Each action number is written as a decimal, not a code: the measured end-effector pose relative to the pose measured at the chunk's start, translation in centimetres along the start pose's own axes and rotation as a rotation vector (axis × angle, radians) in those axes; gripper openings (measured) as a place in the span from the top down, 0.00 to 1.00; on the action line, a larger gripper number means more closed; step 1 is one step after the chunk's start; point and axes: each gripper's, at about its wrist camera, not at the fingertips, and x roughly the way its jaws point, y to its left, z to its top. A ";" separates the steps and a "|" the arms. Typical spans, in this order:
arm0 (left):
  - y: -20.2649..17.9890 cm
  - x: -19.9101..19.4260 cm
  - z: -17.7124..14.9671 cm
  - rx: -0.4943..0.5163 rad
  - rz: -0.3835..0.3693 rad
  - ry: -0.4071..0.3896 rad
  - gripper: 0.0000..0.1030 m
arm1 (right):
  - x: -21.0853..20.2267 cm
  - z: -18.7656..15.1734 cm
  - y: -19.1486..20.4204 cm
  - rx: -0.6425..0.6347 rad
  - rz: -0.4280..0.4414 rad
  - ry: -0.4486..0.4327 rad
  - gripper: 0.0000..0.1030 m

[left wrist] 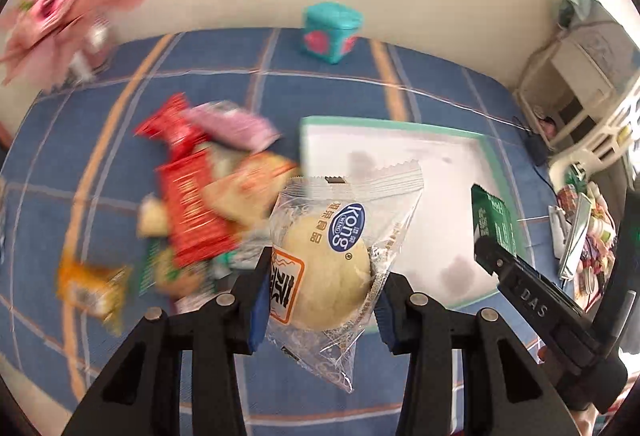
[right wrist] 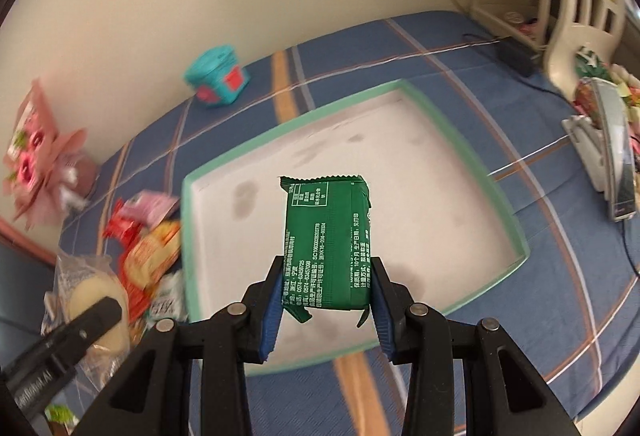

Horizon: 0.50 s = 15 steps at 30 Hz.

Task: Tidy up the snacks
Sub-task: 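Carry both packs over the tray and open both grippers to drop them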

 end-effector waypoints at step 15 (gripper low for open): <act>-7.4 7.6 3.2 0.110 0.008 0.012 0.55 | 2.3 4.6 -3.5 0.008 -0.073 -0.104 0.59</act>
